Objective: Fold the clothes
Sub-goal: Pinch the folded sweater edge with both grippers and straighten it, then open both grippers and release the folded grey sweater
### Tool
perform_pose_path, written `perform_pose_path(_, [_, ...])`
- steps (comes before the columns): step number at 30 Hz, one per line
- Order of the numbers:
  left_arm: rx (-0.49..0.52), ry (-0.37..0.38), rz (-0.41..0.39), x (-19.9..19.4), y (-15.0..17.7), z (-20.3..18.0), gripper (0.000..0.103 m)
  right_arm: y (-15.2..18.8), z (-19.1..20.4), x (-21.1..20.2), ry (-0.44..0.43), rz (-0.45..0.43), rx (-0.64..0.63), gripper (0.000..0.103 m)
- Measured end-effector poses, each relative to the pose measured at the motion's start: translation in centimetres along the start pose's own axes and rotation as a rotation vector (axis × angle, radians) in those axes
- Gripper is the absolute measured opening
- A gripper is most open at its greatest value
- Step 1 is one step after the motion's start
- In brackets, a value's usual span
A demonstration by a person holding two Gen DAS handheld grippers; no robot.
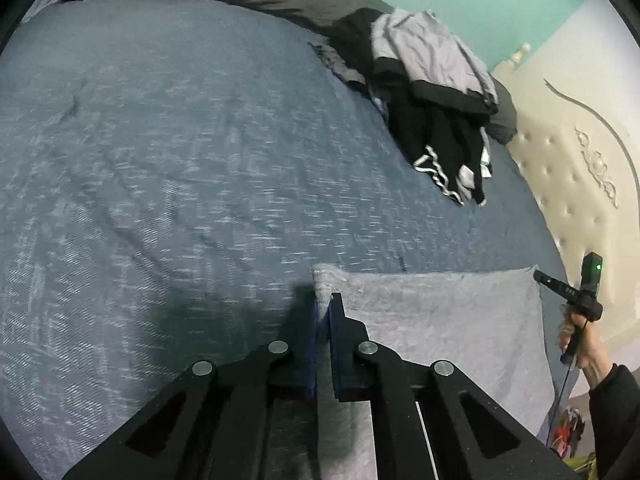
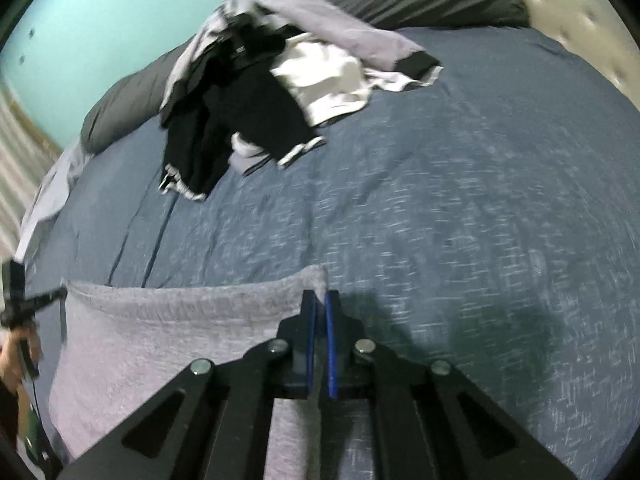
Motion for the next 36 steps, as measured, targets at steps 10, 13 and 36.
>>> perform_pose_path(10, [0.011, -0.081, 0.033, 2.8, 0.4, -0.4, 0.009, 0.5, 0.1, 2.9, 0.022, 0.086, 0.014, 0.005])
perform_pose_path(13, [0.034, -0.115, 0.032, 2.8, 0.6, -0.7, 0.024, 0.7, 0.5, 3.5, 0.042, 0.122, 0.009, 0.01])
perform_pose_path(36, [0.021, -0.132, -0.037, -3.8, 7.3, -3.6, 0.067, 2.5, 12.0, -4.3, 0.137, 0.065, -0.282, 0.036])
Point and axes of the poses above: each gripper's, at about its wrist camera, not at the fingertips, and x roughly the way its jaws point, z to its left, y to its underside, the point moved 3 cm from there along x, roughly the way its jaws point, and after that the axes turned 11 degrees about -x, right-handed, at the moved point
